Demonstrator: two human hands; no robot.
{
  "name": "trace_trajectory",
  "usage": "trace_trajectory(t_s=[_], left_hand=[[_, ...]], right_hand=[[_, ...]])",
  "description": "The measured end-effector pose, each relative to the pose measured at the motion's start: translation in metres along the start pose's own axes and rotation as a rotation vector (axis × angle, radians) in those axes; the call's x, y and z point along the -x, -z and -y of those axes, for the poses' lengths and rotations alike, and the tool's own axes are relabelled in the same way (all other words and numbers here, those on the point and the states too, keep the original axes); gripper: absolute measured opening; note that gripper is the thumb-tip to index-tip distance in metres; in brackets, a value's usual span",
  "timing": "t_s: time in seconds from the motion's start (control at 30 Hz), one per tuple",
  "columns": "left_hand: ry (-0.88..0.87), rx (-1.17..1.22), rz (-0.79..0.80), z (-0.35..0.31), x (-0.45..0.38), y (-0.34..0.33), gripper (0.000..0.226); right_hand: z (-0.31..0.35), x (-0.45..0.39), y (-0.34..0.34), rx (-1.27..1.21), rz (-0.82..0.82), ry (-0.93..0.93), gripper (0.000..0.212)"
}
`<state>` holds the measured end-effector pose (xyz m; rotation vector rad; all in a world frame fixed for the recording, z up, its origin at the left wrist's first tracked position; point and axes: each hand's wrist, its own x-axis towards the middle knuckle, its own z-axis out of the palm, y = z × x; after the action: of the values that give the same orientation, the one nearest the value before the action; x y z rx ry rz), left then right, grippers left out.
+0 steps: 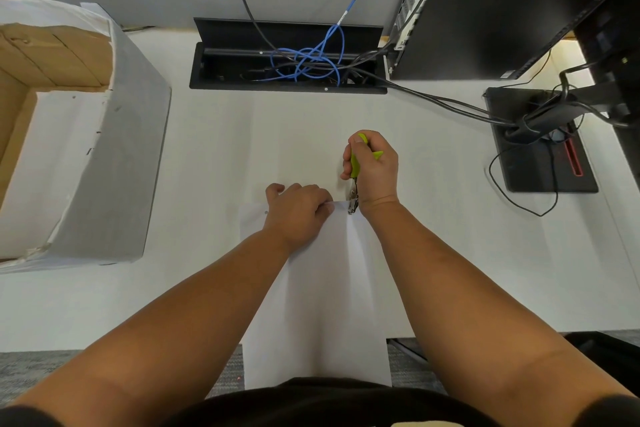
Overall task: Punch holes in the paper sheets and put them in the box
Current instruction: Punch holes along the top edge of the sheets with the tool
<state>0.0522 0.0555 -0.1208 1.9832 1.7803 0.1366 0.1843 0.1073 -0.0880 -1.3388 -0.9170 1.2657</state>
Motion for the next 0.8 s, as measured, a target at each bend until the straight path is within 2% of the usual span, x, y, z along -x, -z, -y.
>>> trace_trajectory(t_s=[0.8], left_hand=[[0.007,0.005,0.021,-0.0016,0.0011,0.0038,0.027]], right_hand=[[0.0017,-0.0030,-0.0025,-0.014,0.061,-0.021,0.014]])
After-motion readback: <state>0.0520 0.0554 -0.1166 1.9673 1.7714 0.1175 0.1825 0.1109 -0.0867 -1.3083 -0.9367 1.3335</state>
